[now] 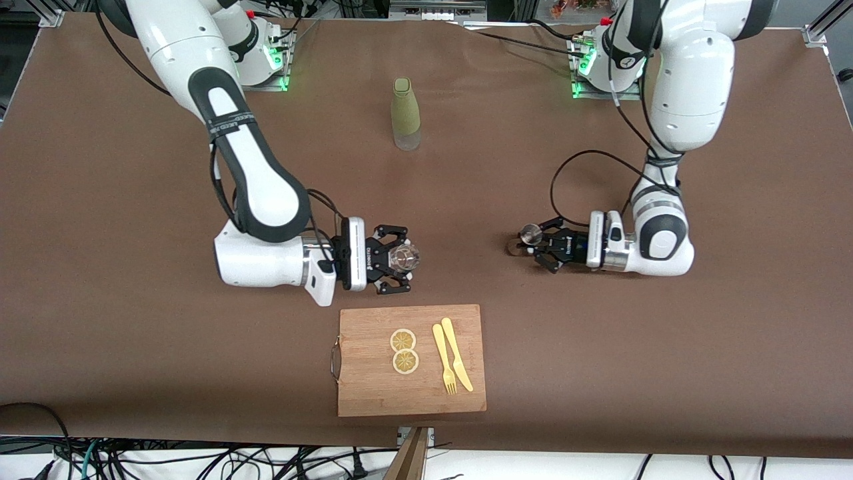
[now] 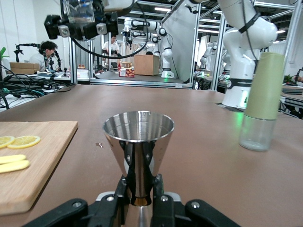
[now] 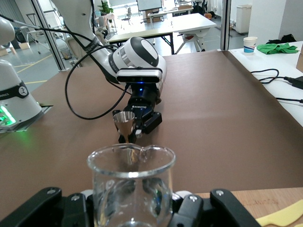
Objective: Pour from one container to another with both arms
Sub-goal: 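Lift the glass and jigger, bringing both grippers together mid-table, then tilt the glass with the right gripper, pouring into the held jigger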
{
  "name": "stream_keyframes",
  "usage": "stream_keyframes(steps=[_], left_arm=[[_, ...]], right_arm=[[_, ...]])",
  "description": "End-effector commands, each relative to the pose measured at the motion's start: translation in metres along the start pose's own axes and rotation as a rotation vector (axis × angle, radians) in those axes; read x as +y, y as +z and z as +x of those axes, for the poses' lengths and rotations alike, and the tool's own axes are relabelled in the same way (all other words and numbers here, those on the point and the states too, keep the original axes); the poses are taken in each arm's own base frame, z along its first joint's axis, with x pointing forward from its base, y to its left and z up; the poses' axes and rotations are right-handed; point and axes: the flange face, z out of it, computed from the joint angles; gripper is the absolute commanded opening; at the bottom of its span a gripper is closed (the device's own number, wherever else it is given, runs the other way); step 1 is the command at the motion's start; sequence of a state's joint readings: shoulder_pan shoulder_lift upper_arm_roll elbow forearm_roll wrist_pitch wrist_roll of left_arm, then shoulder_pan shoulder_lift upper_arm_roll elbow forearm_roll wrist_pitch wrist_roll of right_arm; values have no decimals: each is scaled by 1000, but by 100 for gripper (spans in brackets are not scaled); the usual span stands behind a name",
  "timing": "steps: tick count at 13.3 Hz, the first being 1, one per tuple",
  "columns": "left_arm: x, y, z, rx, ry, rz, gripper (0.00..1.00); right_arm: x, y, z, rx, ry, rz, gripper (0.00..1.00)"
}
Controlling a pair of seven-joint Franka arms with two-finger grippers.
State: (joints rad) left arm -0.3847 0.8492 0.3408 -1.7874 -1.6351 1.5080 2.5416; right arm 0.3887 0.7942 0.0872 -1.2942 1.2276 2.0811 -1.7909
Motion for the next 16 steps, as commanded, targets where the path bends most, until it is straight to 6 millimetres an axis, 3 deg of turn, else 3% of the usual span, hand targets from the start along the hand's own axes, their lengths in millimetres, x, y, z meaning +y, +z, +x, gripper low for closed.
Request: stream_keyframes(steps=[1, 4, 7, 13, 16], left_arm=[[-7, 36, 14, -3, -14, 32, 0], [-17, 65, 27, -43, -15, 26, 0], [-18, 99, 27, -13, -38, 74, 0], [-39, 124, 41, -53, -32, 127, 0], [-34, 145, 40, -50, -53, 130, 0]], right_arm=[[-6, 8, 14, -31, 6, -25, 0], [-9, 17, 14, -58, 7, -41, 0], [-18, 34, 9, -100, 1, -23, 0], [-35, 63, 1, -155, 1, -8, 0], [-38, 66, 1, -219, -2, 4, 0]])
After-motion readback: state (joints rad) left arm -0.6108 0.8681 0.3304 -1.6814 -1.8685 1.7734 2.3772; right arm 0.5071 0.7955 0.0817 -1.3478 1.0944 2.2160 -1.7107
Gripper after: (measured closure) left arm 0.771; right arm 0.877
